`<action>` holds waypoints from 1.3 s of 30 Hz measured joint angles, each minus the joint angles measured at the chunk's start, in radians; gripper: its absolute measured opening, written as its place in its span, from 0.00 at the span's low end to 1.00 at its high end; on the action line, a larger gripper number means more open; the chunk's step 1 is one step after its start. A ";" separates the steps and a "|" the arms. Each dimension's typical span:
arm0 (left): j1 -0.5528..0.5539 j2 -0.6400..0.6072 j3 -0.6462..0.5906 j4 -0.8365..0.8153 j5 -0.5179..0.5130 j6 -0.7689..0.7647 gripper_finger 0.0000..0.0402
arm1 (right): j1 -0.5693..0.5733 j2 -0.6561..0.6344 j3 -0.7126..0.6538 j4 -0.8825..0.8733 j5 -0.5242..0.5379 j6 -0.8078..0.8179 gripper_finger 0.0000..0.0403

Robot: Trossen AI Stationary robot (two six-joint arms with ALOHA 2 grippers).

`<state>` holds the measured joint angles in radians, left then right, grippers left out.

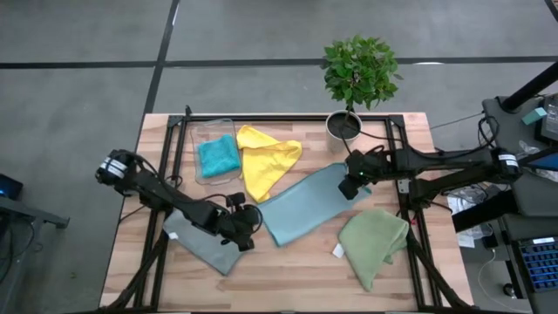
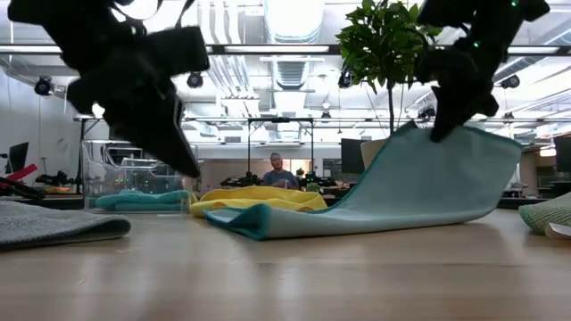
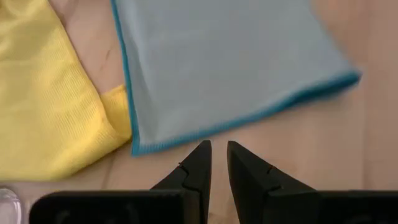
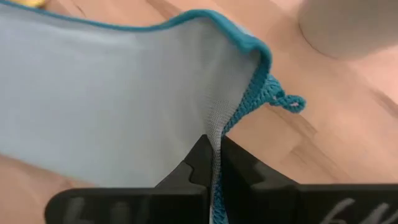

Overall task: Fold microfiber towels
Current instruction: Fold the light blue microfiber towel

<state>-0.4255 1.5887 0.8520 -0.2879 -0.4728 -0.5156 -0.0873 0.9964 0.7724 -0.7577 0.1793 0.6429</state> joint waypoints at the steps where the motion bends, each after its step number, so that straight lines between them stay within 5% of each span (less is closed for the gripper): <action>1: 0.000 0.012 -0.001 0.000 0.000 -0.001 0.09 | 0.002 0.006 0.008 0.003 -0.003 0.002 0.03; 15: 0.003 0.190 0.003 0.113 -0.020 0.005 0.09 | 0.066 0.210 0.026 0.321 -0.197 0.023 0.03; 33: 0.007 0.197 -0.006 0.191 -0.026 0.058 0.09 | 0.076 0.561 0.025 0.966 -0.319 0.099 0.03; 39: 0.007 0.197 -0.008 0.200 -0.029 0.059 0.09 | 0.077 0.652 0.054 1.032 -0.336 0.116 0.03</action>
<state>-0.4183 1.7855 0.8436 -0.0875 -0.5022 -0.4570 -0.0105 1.6488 0.8267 0.2741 -0.1570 0.7591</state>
